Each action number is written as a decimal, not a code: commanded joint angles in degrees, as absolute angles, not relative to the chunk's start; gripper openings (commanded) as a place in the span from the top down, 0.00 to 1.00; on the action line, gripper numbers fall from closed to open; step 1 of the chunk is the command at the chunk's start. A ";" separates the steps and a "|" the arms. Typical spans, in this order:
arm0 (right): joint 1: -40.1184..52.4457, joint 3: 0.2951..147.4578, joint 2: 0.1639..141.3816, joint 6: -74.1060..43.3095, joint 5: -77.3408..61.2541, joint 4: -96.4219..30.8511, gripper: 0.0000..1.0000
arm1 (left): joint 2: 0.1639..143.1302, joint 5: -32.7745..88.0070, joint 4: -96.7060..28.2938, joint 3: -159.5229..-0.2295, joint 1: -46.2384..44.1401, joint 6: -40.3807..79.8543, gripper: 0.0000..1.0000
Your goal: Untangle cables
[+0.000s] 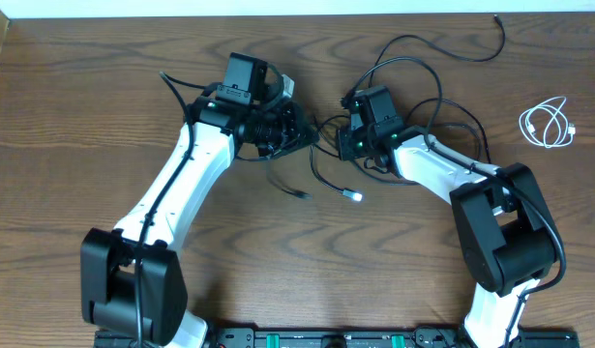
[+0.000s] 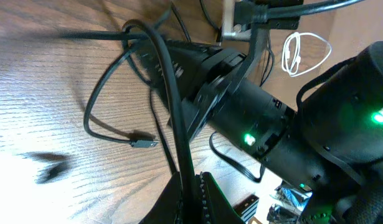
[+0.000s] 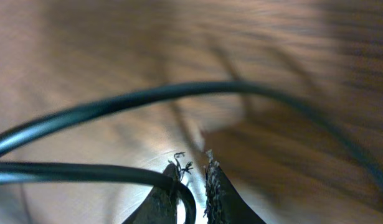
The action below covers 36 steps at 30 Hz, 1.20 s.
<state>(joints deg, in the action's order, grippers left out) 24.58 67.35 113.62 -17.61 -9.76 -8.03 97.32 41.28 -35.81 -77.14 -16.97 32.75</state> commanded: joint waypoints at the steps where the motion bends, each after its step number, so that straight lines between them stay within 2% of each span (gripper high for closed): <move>1: 22.81 67.05 114.24 -23.59 0.73 -8.38 0.89 | 89.34 42.00 -35.99 -77.49 -14.85 32.18 0.93; 9: 20.84 67.05 114.24 -25.08 0.97 -9.37 0.89 | 68.95 34.96 -36.01 -77.49 -8.38 33.30 0.93; 15: 20.82 67.05 114.24 -25.04 0.97 -9.45 0.89 | 60.80 30.33 -36.23 -77.47 -6.39 33.47 0.93; 26: 20.34 67.05 114.24 -25.04 0.95 -10.09 0.87 | 55.88 0.19 -36.51 -77.65 -6.37 33.47 0.93; 30: 20.34 67.02 114.24 -25.04 0.93 -9.98 0.85 | 54.57 -7.16 -28.56 -78.13 -6.37 34.76 0.93; 36: 20.34 67.02 114.24 -25.04 0.93 -10.13 0.79 | 56.84 -8.62 -1.37 -78.13 -6.39 34.76 0.93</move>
<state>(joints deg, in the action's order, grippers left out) 20.73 67.33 113.65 -24.56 0.03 -9.91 55.75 -4.99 -10.63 -77.21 -6.52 34.54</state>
